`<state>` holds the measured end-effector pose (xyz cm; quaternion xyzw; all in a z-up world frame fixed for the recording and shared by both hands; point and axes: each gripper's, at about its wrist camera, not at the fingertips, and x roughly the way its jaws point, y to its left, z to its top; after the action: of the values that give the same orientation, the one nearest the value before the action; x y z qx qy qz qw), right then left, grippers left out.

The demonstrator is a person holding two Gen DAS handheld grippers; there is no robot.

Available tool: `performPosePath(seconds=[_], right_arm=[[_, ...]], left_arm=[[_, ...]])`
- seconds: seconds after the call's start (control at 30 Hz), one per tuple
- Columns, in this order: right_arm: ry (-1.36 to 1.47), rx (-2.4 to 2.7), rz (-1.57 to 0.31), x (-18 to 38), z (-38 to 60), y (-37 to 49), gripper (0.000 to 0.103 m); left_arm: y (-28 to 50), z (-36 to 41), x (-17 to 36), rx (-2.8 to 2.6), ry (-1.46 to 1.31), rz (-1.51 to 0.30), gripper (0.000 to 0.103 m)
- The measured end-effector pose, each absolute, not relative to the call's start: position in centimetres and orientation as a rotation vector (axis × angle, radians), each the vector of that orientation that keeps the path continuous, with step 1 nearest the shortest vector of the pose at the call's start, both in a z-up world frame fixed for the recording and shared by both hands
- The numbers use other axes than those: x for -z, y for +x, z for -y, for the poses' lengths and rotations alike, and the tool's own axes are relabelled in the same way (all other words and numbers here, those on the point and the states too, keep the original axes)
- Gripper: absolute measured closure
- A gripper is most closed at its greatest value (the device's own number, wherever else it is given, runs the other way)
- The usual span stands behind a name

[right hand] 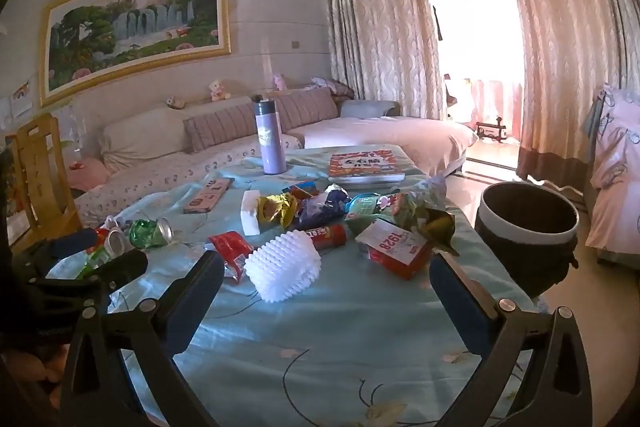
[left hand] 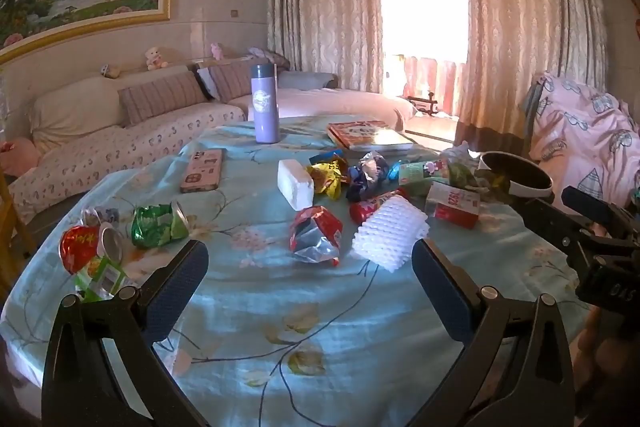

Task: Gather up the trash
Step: 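Move the right tool toward the white foam net while the left tool approaches the red chip bag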

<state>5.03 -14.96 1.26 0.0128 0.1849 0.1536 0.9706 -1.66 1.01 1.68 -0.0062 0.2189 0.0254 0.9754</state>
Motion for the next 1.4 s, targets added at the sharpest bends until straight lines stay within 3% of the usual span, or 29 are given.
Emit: performPosePath(seconds=[1.17, 1.4], right_arm=[[0.096, -0.381, -0.512, 0.6, 15.2, 7.5, 0.001], [0.064, -0.399, -0.580, 1.5, 15.0, 9.5, 0.011]], left_arm=[[0.4, -1.8, 0.1, -0.026, -0.036, -0.519, 0.000], [2.3, -2.1, 0.6, -0.020, -0.039, -0.557, 0.004]])
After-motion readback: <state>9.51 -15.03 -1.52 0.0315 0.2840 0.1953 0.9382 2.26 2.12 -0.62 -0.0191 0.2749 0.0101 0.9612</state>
